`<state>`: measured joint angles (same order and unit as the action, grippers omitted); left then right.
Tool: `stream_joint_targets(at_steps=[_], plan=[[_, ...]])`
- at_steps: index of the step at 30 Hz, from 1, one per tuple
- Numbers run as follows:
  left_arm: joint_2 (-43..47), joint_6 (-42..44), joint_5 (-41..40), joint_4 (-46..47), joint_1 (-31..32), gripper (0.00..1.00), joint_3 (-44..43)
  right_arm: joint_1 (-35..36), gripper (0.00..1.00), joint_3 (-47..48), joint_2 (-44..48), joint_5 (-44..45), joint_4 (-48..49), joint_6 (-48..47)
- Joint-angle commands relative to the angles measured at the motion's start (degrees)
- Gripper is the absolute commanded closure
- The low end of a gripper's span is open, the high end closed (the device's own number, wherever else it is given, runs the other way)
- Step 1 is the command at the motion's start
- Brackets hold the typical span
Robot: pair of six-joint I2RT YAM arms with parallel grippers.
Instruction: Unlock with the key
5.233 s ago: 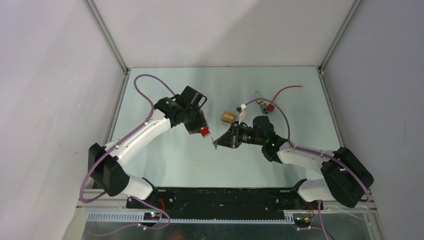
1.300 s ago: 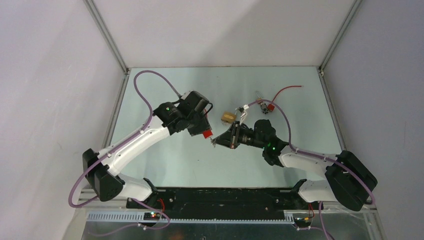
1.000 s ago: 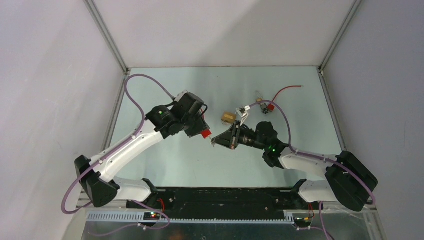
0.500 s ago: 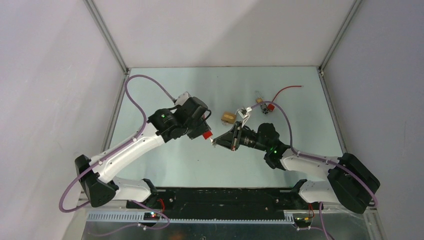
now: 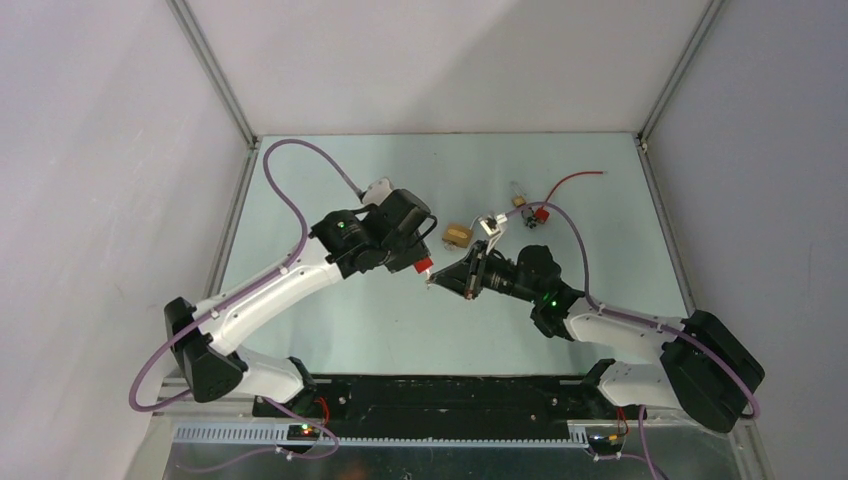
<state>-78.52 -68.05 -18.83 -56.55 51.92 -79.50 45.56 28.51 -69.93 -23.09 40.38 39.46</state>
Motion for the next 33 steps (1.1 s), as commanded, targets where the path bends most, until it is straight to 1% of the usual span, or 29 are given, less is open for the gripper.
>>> stream_joint_targets(at_steps=[1,6,13,15,18,23,29,33], plan=[[-0.8,-1.0,9.7,2.2,3.8,1.0,-2.1,-3.5,1.0,3.0,1.7,5.4,7.7,-0.8],[-2.4,1.2,9.8,2.2,3.8,1.0,-2.0,-7.0,1.0,4.2,3.2,2.6,6.3,0.8],[-4.2,4.9,10.0,2.2,3.9,1.0,-4.5,-10.4,1.0,6.6,1.8,-2.3,6.6,5.0],[-4.3,4.7,9.7,2.2,3.9,1.0,-4.6,-10.8,1.0,7.7,1.7,-3.3,5.4,5.2],[-4.3,3.5,9.4,2.2,3.8,1.0,-4.6,-9.6,1.0,8.4,1.5,-2.1,3.7,3.0],[-4.4,1.0,10.7,4.2,3.0,1.0,-5.3,-7.7,1.0,8.5,-0.5,1.1,4.0,0.9],[-3.6,0.1,12.9,9.1,2.4,1.0,-4.6,-8.1,1.0,8.4,-2.9,2.9,7.2,4.2],[-2.4,-0.9,14.6,11.1,1.4,1.0,-3.2,-8.1,1.0,8.4,-3.1,4.2,7.6,5.2]])
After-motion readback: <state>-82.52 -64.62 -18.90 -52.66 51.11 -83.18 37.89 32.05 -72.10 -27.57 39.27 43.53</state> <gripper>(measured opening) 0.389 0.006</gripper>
